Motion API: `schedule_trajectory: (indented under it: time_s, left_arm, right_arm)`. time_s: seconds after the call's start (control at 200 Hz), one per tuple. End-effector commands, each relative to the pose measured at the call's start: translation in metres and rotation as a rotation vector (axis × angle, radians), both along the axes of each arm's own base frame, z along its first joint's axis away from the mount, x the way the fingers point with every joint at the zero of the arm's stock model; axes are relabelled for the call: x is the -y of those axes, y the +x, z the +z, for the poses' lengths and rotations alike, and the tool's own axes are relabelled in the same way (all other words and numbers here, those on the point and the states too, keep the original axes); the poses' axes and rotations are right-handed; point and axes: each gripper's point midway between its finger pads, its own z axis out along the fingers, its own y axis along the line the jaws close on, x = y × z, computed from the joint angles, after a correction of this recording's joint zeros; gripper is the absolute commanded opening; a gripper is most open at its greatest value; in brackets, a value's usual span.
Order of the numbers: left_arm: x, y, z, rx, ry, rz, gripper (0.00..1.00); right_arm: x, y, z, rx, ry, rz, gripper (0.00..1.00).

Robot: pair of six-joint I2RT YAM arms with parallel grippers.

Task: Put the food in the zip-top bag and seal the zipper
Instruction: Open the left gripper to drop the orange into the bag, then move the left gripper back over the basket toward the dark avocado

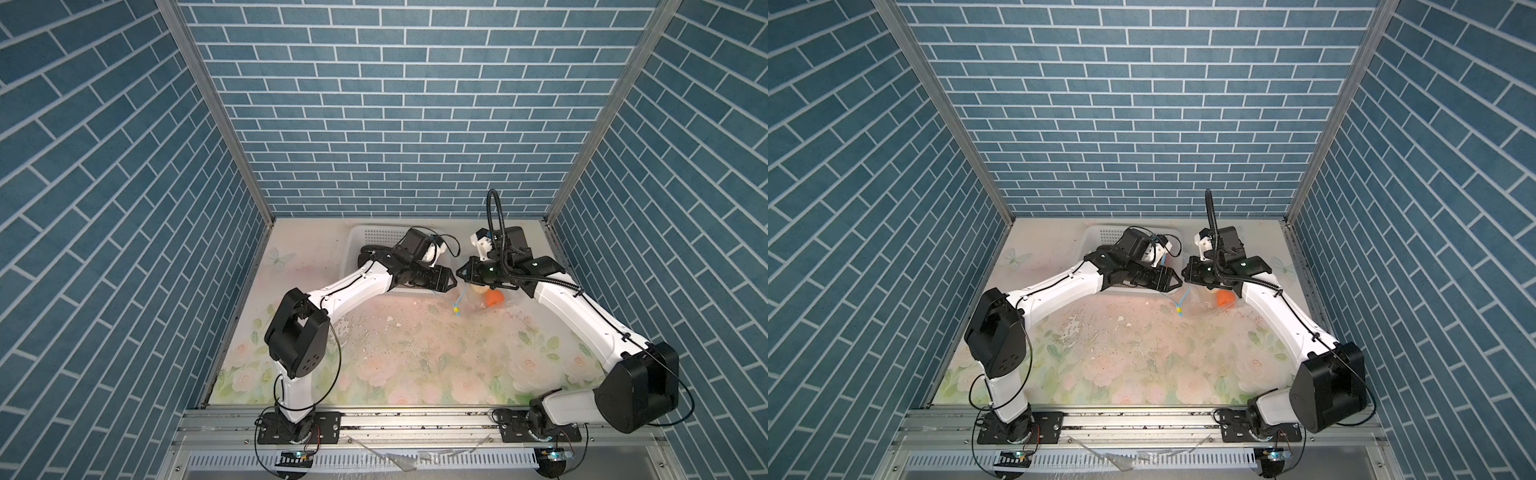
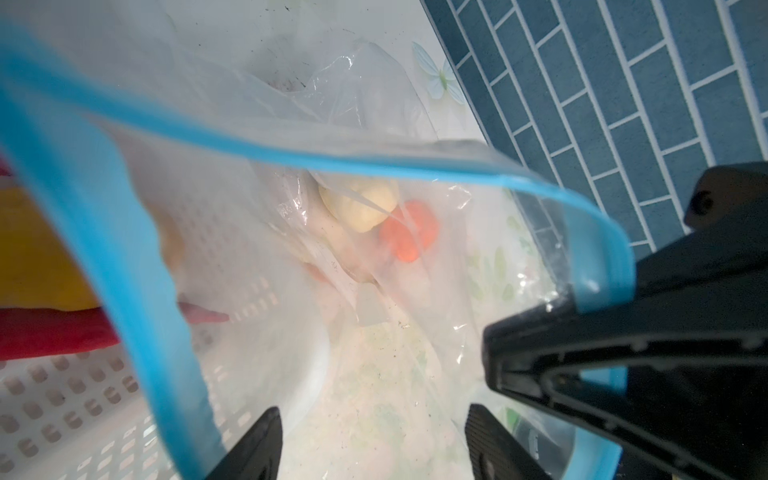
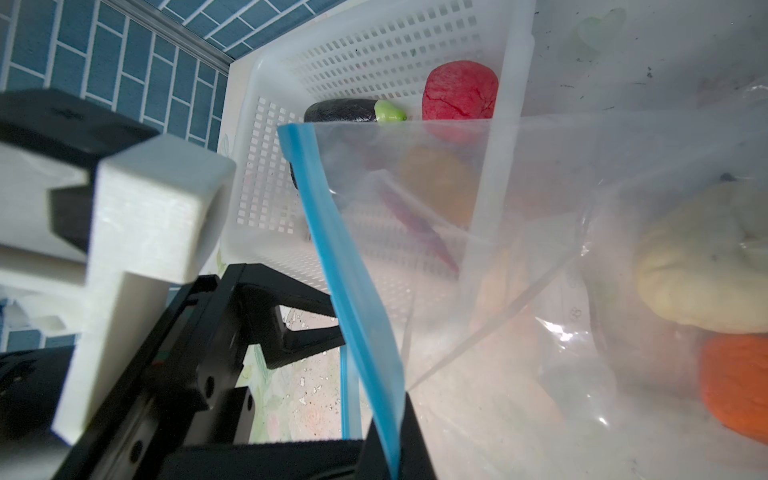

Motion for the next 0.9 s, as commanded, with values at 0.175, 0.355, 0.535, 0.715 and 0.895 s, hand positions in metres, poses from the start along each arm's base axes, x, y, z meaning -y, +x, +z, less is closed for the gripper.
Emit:
schedule_trajectory:
  time_s: [0.175, 0.355, 0.535, 0.715, 0.895]
  left_arm:
    - [-0.039, 0.015, 0.034, 0.08, 0.064, 0.099, 0.71]
    - [-0.061, 0.035, 0.031, 0.109, 0.13, 0.15, 0.79]
    - [-0.097, 0.065, 0.005, 0.034, 0.323, 0.235, 0.81]
    - [-0.136, 0.094, -0.02, -0.021, 0.517, 0.294, 0.81]
    - [-0.153, 0.111, -0.044, -0.056, 0.639, 0.284, 0.81]
  right_arm:
    - [0.002, 0.004, 0.015, 0.026, 0.012, -0.022, 0.0]
    - [0.002, 0.004, 0.013, 0.027, 0.011, -0.023, 0.0]
    - [0.002, 0.005, 0.012, 0.028, 0.013, -0.024, 0.0]
    - [0.001, 0.005, 0.009, 0.026, 0.017, -0.023, 0.0]
    - [-0.001, 0.007, 0.006, 0.02, 0.023, -0.018, 0.0]
